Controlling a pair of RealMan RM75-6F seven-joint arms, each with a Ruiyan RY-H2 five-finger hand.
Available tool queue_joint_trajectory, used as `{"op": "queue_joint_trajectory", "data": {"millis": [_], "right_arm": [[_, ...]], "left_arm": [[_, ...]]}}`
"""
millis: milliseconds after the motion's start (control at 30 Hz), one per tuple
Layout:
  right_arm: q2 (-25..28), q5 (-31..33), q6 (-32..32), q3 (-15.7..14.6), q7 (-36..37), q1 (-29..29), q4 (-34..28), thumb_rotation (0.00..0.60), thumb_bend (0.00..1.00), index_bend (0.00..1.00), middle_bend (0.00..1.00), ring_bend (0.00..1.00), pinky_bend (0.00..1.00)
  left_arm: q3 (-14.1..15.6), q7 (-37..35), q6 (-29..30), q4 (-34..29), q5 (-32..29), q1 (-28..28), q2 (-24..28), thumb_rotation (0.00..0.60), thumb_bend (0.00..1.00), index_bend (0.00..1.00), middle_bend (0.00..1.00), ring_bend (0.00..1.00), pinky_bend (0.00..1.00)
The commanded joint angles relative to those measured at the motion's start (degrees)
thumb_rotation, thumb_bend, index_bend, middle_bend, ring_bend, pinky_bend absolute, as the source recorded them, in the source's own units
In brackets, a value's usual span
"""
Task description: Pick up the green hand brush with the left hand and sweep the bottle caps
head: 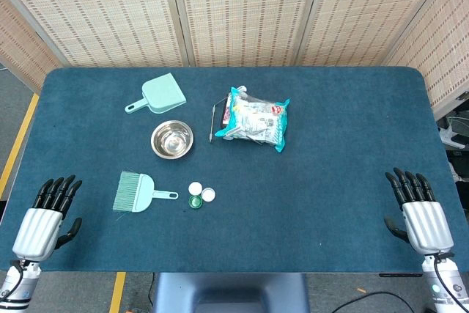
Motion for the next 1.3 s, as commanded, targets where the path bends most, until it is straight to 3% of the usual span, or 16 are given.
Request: {"op": "queue_joint_trajectory", "data": {"millis": [33, 200, 300, 400, 467, 633, 900, 1300], "right_arm": [[0.3, -0.2, -0.2, -0.2, 0.2, 0.0, -0.3, 0.600, 0.21, 0.00, 0.00, 0.00, 0.00], [1.2, -1.3, 1.4, -0.4, 1.6, -0.7, -0.5, 0.600, 0.21, 0.00, 0.00, 0.00, 0.00], [1.5, -1.8, 2.1, -0.4, 2.1, -1.0, -0.4, 0.600, 0.21, 0.00, 0.00, 0.00, 0.00], [1.7, -1.0, 1.7, -0.4, 1.5, -1.1, -1.0, 0.600, 0.21, 0.00, 0.00, 0.00, 0.00], [1.7, -0.9, 1.9, -0.2, 1.1, -1.1, -1.2, 0.600, 0.21, 0.00, 0.00, 0.00, 0.00], [2.0, -1.7, 3.0, -0.3, 1.4, -1.5, -1.6, 0.600, 0.21, 0.00, 0.00, 0.00, 0.00], [2.9, -0.7, 2.5, -0.3, 1.9, -1.8, -2.2, 0.600, 0.21, 0.00, 0.00, 0.00, 0.00], [4.0, 0.1, 1.4, -0.3, 2.3, -1.8, -2.9, 0.600, 0.21, 0.00, 0.00, 0.00, 0.00]], "left_arm": [[0.1, 0.0, -0.2, 0.1, 0.1, -0.1, -0.2, 0.600, 0.40, 0.00, 0.00, 0.00, 0.06], [1.3, -0.5, -1.8, 1.8, 3.2, -2.0, -2.9, 0.600, 0.40, 0.00, 0.00, 0.00, 0.08], [2.5, 1.1, -4.2, 2.1, 5.6, -3.7, -5.5, 0.600, 0.40, 0.00, 0.00, 0.03, 0.21], [2.2, 5.5, -7.0, 2.0, 7.0, -6.1, -8.2, 0.600, 0.40, 0.00, 0.06, 0.17, 0.42], [1.3, 7.5, -9.5, 1.6, 5.8, -7.4, -9.6, 0.600, 0.40, 0.02, 0.10, 0.31, 0.57], [-0.4, 11.7, -15.7, 1.3, 3.2, -11.1, -14.0, 0.600, 0.39, 0.13, 0.19, 0.60, 0.81], [-2.2, 15.2, -19.8, 4.8, 0.8, -14.8, -20.5, 0.600, 0.39, 0.18, 0.25, 0.69, 0.90], [-4.3, 18.7, -21.7, 16.2, -2.0, -18.9, -27.7, 0.600, 0.39, 0.27, 0.31, 0.74, 0.94]]}}
